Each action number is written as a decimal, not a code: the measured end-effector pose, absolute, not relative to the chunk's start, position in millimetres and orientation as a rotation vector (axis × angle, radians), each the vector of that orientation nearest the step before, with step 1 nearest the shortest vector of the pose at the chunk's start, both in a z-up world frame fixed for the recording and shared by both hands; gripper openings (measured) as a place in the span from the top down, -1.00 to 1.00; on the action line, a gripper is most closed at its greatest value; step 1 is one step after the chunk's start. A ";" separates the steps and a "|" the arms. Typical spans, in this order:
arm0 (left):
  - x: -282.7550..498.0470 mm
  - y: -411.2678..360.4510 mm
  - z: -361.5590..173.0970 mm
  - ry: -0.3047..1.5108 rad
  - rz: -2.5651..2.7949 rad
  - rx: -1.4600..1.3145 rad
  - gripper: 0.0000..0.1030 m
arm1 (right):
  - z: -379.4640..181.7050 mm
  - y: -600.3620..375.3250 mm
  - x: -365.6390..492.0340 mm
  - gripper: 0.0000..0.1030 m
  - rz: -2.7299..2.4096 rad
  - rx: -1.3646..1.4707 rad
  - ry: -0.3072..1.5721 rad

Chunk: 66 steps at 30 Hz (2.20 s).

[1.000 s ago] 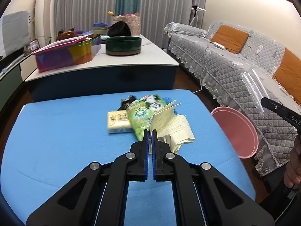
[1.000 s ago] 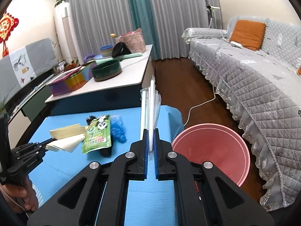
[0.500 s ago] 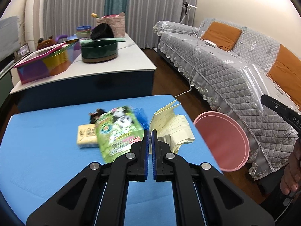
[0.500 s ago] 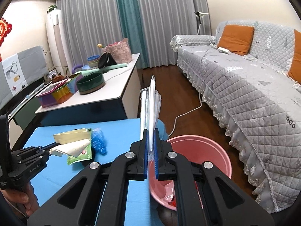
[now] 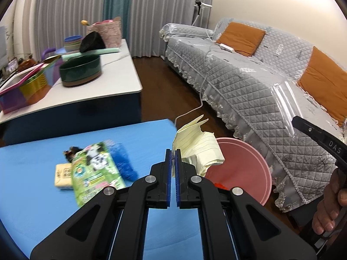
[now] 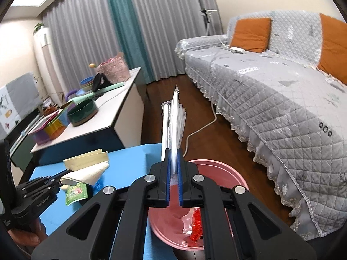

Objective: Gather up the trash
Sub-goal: 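Carry the straw pack and the napkin in both tools over the pink bin, then open both tools to drop the straw pack and napkin into the bin, then bring both open tools back over the remaining trash on the table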

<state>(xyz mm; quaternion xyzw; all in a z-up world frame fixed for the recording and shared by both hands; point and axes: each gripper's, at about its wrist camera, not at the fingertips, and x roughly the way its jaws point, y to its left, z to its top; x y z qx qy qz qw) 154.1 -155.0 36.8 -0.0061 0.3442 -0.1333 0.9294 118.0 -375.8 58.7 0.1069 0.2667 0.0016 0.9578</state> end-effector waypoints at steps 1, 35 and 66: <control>155.0 -160.0 37.5 0.704 -0.281 -0.010 0.95 | 58.9 -379.8 118.3 0.89 -0.003 0.224 0.543; 184.9 -239.4 -5.7 0.796 -0.399 0.031 0.94 | 33.2 -410.5 125.1 0.89 -0.067 0.252 0.624; 137.6 -86.3 40.6 0.714 -0.225 -0.006 0.80 | 45.8 -346.4 113.3 0.33 0.065 0.272 0.553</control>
